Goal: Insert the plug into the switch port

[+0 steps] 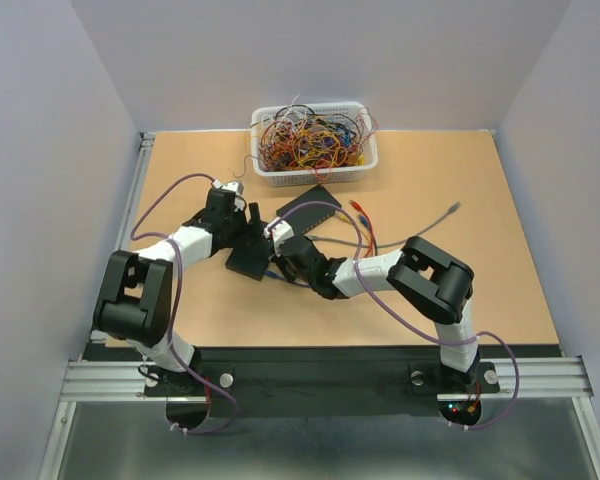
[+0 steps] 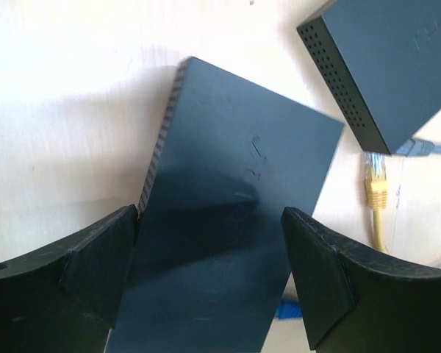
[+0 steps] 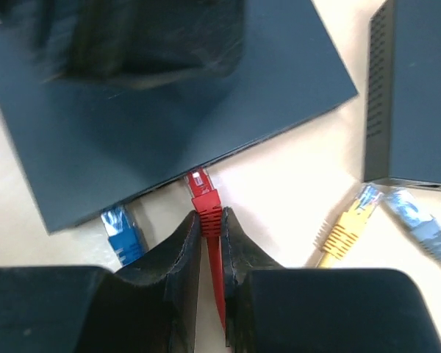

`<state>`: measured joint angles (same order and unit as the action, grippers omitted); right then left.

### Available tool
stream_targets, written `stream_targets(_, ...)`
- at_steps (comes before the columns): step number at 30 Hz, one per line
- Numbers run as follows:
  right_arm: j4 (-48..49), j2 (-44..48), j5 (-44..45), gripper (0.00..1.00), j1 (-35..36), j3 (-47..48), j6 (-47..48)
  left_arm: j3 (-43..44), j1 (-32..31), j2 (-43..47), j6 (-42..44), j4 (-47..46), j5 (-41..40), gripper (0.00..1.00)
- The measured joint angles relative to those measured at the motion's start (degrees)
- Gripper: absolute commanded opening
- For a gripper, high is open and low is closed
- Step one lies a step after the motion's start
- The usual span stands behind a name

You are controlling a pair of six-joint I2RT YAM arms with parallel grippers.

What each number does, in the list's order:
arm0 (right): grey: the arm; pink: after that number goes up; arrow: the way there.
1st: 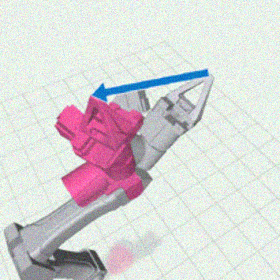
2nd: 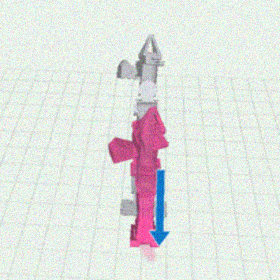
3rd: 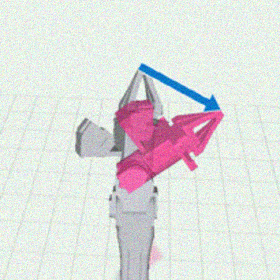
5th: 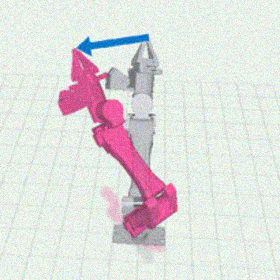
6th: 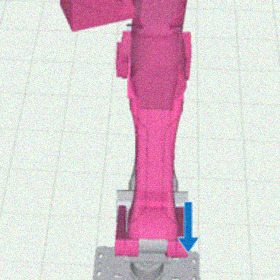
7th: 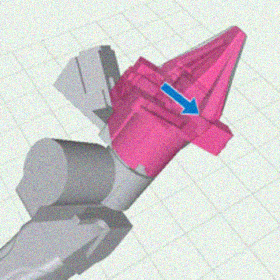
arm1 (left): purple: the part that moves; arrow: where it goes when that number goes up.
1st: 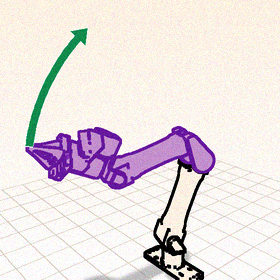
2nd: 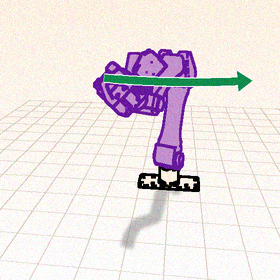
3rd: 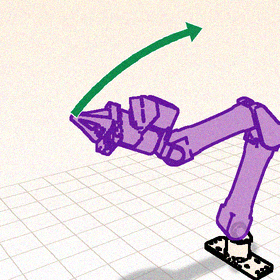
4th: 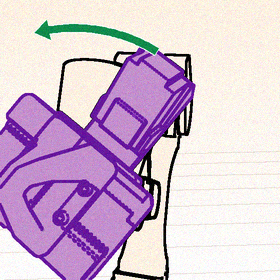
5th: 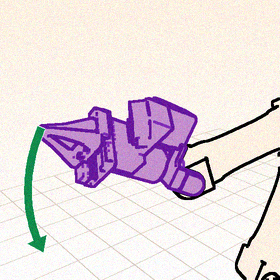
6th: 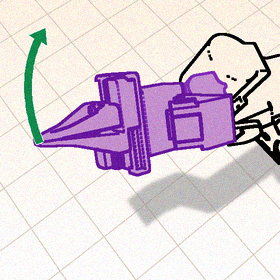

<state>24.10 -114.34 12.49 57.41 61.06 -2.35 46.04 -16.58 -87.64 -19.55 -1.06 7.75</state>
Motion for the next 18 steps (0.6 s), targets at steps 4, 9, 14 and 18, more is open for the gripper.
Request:
stream_targets(4, 0.79, -0.04, -3.04, 0.04, 0.11, 0.04, -5.49, 5.92, 1.01, -5.35, 1.25, 2.62, 1.11, 0.89)
stream_targets(9, 1.27, -1.84, -7.52, 0.24, 1.55, 3.58, -11.47, 13.99, 1.44, -12.26, 2.27, 3.8, 4.07, 0.89)
stream_targets(14, 6.86, -6.84, -13.66, 0.67, 3.56, 13.81, -14.8, 17.81, 2.69, -14.82, 1.81, 6.67, 9.4, 0.89)
stream_targets(18, 11.41, -6.91, -14.4, 0.8, 4.68, 18.29, -14.75, 18.51, 4.94, -14.82, 1.6, 10.58, 10.16, 0.88)
